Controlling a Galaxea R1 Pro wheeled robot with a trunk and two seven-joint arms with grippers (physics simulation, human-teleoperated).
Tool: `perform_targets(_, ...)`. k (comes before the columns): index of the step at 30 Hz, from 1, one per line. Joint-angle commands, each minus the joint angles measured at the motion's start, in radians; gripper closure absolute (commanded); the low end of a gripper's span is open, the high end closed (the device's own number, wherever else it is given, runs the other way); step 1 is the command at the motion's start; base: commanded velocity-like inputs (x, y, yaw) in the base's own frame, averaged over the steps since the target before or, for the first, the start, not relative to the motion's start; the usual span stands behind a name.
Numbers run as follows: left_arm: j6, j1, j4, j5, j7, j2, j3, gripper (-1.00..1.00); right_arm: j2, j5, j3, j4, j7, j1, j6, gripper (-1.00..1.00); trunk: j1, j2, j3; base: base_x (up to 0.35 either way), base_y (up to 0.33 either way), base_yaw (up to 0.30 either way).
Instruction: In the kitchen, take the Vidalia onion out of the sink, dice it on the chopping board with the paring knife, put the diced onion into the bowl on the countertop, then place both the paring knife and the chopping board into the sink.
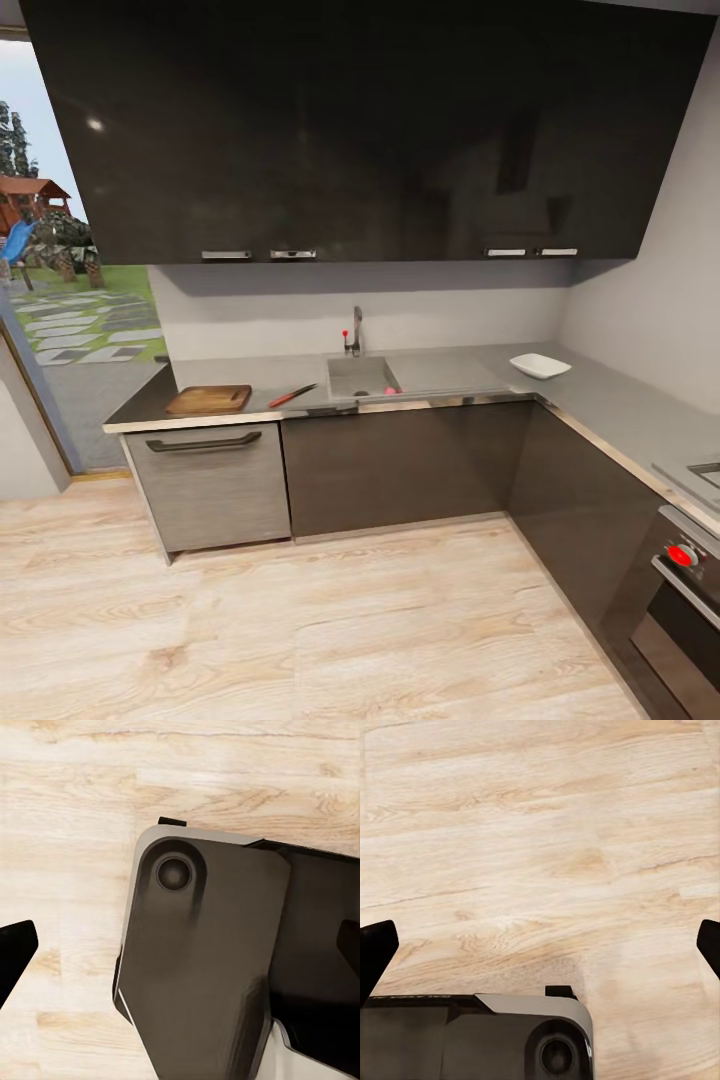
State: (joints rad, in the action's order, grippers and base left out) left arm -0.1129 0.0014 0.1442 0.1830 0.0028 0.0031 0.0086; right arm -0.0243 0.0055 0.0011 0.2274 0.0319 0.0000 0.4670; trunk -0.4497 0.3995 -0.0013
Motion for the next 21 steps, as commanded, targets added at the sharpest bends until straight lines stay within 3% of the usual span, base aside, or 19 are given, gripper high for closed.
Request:
perform_targets(1, -0.002, 0.000, 0.000, 0.005, 0.000, 0.000, 0.000, -1.00, 0.000, 0.001, 0.000, 0.000, 0.003, 0.000, 0.002, -1.00, 0.000, 0.000, 0.000, 0.000, 0.000, 0.000)
perform_targets(21, -0.002, 0.000, 0.001, 0.004, 0.000, 0.000, 0.000, -1.00, 0.000, 0.001, 0.001, 0.000, 0.003, 0.000, 0.002, -1.00, 0.000, 0.000, 0.000, 0.000, 0.000, 0.000)
